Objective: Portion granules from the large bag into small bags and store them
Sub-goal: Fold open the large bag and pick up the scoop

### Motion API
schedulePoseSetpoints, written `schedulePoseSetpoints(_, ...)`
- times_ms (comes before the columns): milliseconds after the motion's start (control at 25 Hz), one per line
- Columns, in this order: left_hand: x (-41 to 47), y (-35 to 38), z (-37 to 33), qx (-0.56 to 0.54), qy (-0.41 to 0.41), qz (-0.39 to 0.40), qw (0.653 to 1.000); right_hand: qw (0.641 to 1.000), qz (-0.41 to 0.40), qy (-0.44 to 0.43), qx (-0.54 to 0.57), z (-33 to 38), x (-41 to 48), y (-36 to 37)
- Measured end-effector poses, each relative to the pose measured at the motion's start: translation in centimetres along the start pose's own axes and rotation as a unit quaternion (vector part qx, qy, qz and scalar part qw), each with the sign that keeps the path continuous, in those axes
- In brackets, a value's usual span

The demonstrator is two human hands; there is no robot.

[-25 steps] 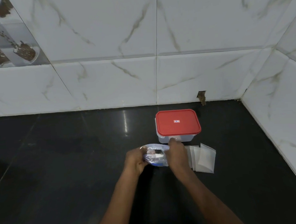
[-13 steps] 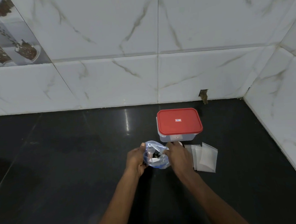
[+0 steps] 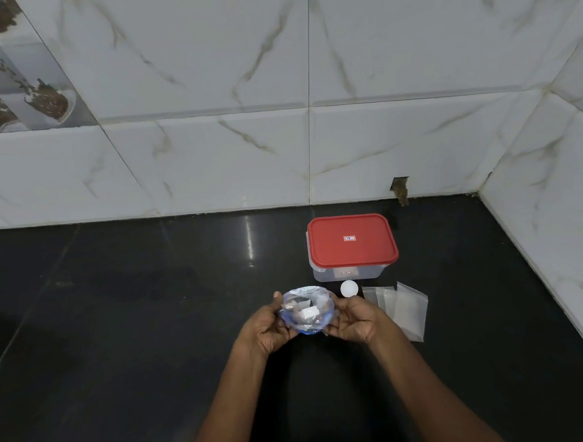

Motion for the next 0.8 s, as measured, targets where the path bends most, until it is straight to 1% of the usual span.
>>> schedulePoseSetpoints(80,0.6,-0.8,-0.9,0.010,0.027,-0.030,0.999,1.000,0.017,-0.011,-0.006,0.0,0.5,-0.2)
schedulePoseSetpoints(160,0.8,-0.6,-1.0,0.008,0.036,-0.031,0.999,0.999,0.036,-0.012,-0.001,-0.1,0.6,0.0)
schedulePoseSetpoints(240,1.2,-0.7,-0.4,0.017,0.022,-0.036,0.999,0.999,0.031,-0.020,0.002,-0.1,0.7,0.1)
schedulePoseSetpoints(360,1.5,-1.2,0.2,0.047,0.007,-0.031,0.998,0.999,-0.008,-0.035,-0.016,0.3,0.9,-0.6)
schedulePoseSetpoints(400,1.5,-1.3,-0.1,0.072,0.017,-0.022,0.997,0.999,-0.023,-0.040,-0.029,0.4,0.9,-0.9)
schedulePoseSetpoints(480,1.2,-1.3,-0.9,0.168,0.053,-0.007,0.984,0.996,-0.041,-0.052,-0.064,0.6,0.9,-1.4)
schedulePoseSetpoints(560,0.8,-1.2,-1.6,0.271,0.108,-0.014,0.956,0.994,-0.044,-0.064,-0.082,0.6,0.9,-1.4)
schedulePoseSetpoints(600,0.8,-1.3,-2.1,0.311,0.147,-0.036,0.938,0.993,-0.043,-0.068,-0.089,0.5,0.8,-1.3)
schedulePoseSetpoints(680,-0.1,-1.4,-3.6,0.385,0.246,-0.122,0.881,0.987,-0.041,-0.079,-0.136,0.5,0.1,-0.6)
schedulePoseSetpoints(720,-0.7,-1.0,-3.9,0.412,0.283,-0.154,0.852,0.977,-0.046,-0.098,-0.183,0.7,-0.2,-0.2)
schedulePoseSetpoints(800,-0.9,0.1,-3.9,0.465,0.307,-0.173,0.812,0.939,-0.068,-0.167,-0.294,1.5,-1.0,1.4)
Point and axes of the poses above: each hand's wrist, its own x-axis towards the middle knuckle, its own y-axis out of the palm, z = x × y, the point moved 9 cm from there along x, towards the middle knuckle, and after that the axes turned 5 degrees about -x, right-handed, at the moved point
